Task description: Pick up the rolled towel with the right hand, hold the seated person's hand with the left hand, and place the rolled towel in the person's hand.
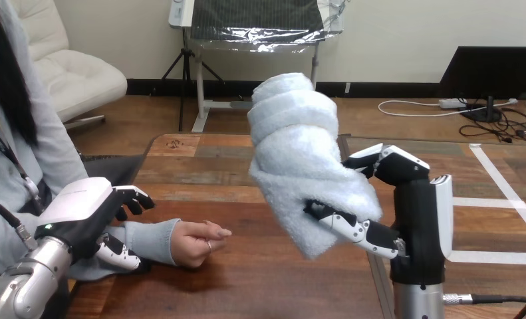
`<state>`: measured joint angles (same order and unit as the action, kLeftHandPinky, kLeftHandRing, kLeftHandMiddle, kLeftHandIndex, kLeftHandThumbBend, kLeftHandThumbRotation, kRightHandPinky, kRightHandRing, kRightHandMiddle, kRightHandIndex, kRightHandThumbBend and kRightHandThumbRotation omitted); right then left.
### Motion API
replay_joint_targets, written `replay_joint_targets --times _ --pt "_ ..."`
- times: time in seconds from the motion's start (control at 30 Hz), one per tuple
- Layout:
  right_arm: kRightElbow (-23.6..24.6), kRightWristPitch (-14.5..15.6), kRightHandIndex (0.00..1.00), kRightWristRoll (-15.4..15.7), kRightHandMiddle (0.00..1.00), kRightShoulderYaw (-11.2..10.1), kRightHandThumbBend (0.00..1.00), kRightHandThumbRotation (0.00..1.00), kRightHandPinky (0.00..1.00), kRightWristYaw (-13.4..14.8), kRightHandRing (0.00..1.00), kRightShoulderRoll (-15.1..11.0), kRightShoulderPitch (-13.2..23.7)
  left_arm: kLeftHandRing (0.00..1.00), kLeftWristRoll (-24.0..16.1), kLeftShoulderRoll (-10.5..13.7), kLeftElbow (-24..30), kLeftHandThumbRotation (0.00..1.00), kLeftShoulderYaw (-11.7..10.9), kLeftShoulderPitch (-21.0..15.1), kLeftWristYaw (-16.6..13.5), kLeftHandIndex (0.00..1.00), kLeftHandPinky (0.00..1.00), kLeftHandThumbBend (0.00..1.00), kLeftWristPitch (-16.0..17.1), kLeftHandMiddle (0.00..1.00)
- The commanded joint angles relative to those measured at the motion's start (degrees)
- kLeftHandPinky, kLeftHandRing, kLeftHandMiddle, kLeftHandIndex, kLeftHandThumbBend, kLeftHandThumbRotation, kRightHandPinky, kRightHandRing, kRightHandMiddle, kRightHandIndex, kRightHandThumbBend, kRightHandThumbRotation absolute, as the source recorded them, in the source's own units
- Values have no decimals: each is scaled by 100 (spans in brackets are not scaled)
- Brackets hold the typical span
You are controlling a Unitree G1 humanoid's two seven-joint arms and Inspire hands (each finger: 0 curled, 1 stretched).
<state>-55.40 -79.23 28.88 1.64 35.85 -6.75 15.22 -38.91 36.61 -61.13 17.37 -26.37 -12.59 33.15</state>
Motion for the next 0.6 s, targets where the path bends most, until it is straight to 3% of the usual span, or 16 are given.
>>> replay_joint_targets --times 0.0,0.57 --pt "377 -194 41 -203 37 -125 67 0 19 -117 26 69 142 64 -61 -153 -255 5 208 -255 -2 67 61 100 -7 66" --pt "562 -139 41 -526 38 -137 68 0 21 -572 27 234 -166 57 49 -212 -377 1 249 -311 122 59 59 100 70 58"
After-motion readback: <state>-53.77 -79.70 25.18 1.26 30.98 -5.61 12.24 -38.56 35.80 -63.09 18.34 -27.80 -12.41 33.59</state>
